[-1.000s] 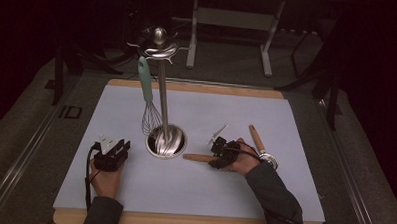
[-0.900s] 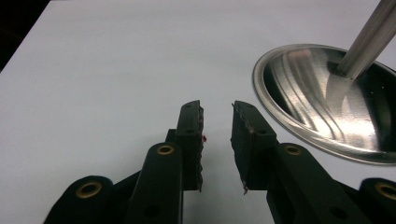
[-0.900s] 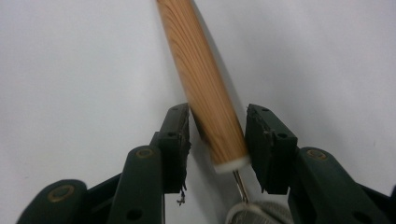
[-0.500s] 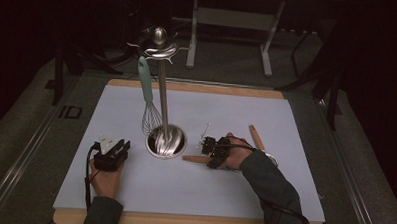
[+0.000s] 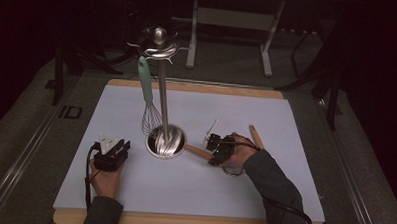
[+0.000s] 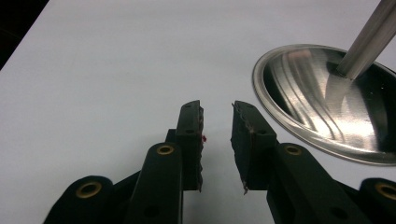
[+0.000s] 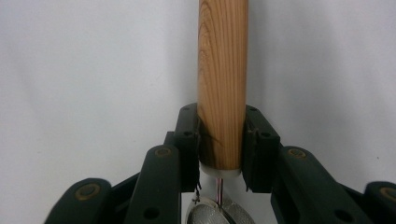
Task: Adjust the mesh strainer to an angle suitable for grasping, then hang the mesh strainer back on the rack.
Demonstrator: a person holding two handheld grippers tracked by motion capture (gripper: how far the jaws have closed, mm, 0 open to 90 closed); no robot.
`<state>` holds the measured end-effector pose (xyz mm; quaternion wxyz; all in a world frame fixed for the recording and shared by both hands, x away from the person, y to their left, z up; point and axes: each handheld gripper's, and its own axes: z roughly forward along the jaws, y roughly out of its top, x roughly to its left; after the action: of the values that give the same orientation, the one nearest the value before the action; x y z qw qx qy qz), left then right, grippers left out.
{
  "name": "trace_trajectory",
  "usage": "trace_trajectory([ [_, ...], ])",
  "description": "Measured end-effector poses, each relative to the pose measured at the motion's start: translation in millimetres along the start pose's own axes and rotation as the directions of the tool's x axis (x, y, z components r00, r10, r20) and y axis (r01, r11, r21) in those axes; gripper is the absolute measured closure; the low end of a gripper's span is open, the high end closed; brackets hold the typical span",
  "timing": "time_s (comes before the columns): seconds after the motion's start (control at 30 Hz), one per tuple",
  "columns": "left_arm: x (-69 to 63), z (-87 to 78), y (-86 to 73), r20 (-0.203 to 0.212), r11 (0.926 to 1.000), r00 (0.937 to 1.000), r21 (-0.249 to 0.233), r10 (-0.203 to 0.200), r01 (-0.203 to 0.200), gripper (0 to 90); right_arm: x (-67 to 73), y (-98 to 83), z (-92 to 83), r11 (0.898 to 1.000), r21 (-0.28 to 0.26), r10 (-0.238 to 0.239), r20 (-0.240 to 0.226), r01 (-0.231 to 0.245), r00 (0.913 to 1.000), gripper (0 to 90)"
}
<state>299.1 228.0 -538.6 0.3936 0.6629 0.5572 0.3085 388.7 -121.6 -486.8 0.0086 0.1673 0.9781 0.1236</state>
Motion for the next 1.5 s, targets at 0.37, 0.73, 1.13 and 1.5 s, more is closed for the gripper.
trace_trajectory([
  [0.37,-0.3,-0.2,0.0,-0.001,1.0000,1.0000,-0.001,0.002,-0.002,73.3,-0.8,-6.9,-6.4,0.998,-0.062,0.024,-0.004,-0.024,0.9997,71.3],
  [0.73,-0.4,-0.2,-0.1,-0.002,1.0000,1.0000,-0.002,0.003,-0.003,73.3,1.6,-12.5,-15.6,0.988,-0.151,0.042,-0.015,-0.044,0.9990,71.3],
  [1.13,-0.5,-0.3,-0.1,-0.003,1.0000,1.0000,-0.002,0.005,-0.005,73.1,-0.3,-21.5,-30.8,0.959,-0.264,0.090,-0.044,-0.099,0.9949,71.3],
  [1.5,-0.7,-0.3,-0.2,-0.004,1.0000,1.0000,-0.002,0.007,-0.007,73.1,-0.9,-32.9,-49.5,0.881,-0.451,0.117,-0.087,-0.144,0.9893,71.3],
])
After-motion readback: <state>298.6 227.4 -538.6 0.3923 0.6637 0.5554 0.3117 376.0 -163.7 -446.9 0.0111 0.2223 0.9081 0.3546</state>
